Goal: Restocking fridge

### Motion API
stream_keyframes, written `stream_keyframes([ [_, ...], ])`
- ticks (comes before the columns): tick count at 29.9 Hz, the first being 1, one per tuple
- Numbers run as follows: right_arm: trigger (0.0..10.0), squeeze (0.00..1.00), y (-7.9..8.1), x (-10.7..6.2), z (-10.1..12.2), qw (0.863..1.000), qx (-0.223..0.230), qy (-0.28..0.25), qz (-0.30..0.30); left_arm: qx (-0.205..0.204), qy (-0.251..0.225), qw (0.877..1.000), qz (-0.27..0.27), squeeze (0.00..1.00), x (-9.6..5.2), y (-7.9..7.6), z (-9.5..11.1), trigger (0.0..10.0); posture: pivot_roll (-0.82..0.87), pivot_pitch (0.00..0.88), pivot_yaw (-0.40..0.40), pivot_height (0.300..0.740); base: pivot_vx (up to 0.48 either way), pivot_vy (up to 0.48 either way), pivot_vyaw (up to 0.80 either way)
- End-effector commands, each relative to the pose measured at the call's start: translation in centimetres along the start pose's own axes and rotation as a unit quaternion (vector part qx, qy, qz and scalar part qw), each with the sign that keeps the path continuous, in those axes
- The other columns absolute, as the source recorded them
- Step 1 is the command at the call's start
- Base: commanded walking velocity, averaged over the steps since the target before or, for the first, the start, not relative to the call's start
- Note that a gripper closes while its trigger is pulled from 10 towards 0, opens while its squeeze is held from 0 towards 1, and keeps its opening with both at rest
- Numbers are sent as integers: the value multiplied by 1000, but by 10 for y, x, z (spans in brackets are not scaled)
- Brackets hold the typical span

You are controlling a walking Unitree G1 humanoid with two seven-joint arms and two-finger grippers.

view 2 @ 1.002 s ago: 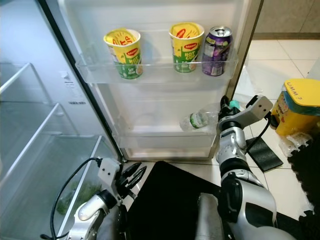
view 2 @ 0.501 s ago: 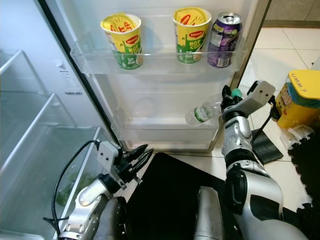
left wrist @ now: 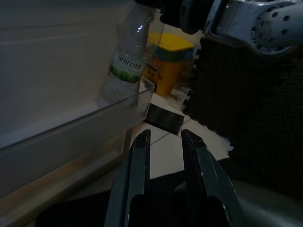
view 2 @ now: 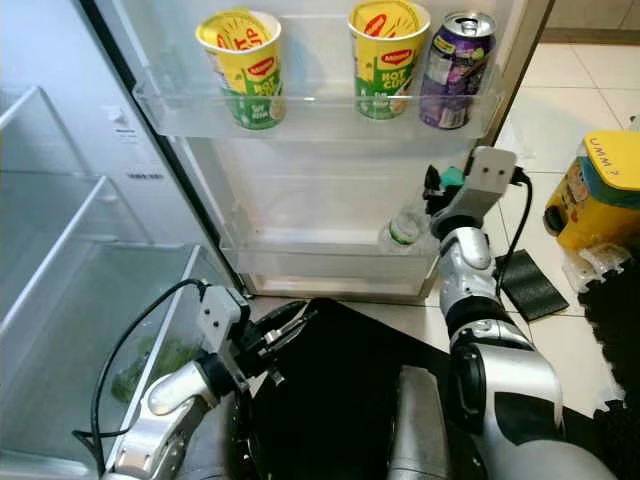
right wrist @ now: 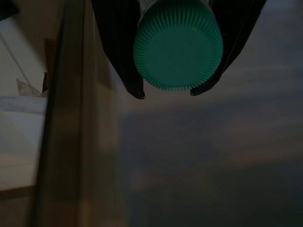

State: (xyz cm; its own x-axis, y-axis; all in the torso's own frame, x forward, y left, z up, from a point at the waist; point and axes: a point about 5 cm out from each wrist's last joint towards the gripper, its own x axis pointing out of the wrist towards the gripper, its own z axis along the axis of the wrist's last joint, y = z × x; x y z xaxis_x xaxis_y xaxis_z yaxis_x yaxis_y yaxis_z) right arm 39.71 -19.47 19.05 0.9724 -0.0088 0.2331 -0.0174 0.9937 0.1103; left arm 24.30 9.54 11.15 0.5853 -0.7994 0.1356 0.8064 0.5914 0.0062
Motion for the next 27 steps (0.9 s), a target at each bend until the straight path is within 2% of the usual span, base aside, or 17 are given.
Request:
stream_keyframes([
  [1, 10000, 0, 2, -6, -10, 1000, -23, 13, 5, 4, 8, 1000, -17, 0, -1, -4, 1, 10000, 71, 312, 47, 471, 0, 0, 0],
  [7, 10000, 0, 7, -6, -10, 997, -73, 11, 19, 4, -6, 999, -41, 0, 7, -9, 11, 10000, 72, 315, 48, 471, 0, 0, 0],
  [16, 10000, 0, 11, -7, -12, 993, -113, 10, 35, -7, -20, 996, -90, 0, 16, -22, 22, 10000, 68, 314, 48, 471, 0, 0, 0],
  [17, 8706, 0, 12, -7, -12, 992, -118, 10, 39, -9, -22, 995, -97, 0, 17, -23, 24, 10000, 67, 311, 48, 471, 0, 0, 0],
  [18, 8706, 0, 12, -7, -12, 992, -118, 10, 39, -9, -22, 995, -97, 0, 17, -23, 24, 10000, 67, 311, 48, 471, 0, 0, 0],
  [19, 7882, 0, 13, -7, -12, 992, -121, 10, 42, -10, -24, 995, -101, 0, 18, -24, 25, 10000, 66, 311, 48, 471, 0, 0, 0],
  [20, 0, 0, 14, -7, -12, 991, -123, 8, 44, -11, -24, 994, -107, 0, 19, -25, 26, 10000, 66, 311, 48, 471, 0, 0, 0],
  [23, 0, 0, 15, -7, -12, 992, -121, 7, 44, -13, -25, 993, -118, 0, 20, -29, 28, 10000, 65, 309, 47, 471, 0, 0, 0],
  [24, 1255, 0, 15, -6, -12, 992, -119, 7, 45, -14, -24, 992, -120, 0, 21, -30, 28, 10000, 65, 309, 47, 471, 0, 0, 0],
  [25, 3137, 0, 16, -6, -11, 992, -116, 7, 45, -15, -24, 992, -121, 0, 21, -31, 28, 10000, 65, 308, 46, 471, 0, 0, 0],
  [26, 7176, 0, 16, -6, -10, 993, -112, 6, 46, -15, -24, 992, -122, 0, 21, -32, 28, 10000, 65, 308, 46, 471, 0, 0, 0],
  [27, 7176, 0, 16, -6, -10, 993, -112, 6, 46, -15, -24, 992, -122, 0, 21, -32, 28, 10000, 65, 308, 46, 471, 0, 0, 0],
])
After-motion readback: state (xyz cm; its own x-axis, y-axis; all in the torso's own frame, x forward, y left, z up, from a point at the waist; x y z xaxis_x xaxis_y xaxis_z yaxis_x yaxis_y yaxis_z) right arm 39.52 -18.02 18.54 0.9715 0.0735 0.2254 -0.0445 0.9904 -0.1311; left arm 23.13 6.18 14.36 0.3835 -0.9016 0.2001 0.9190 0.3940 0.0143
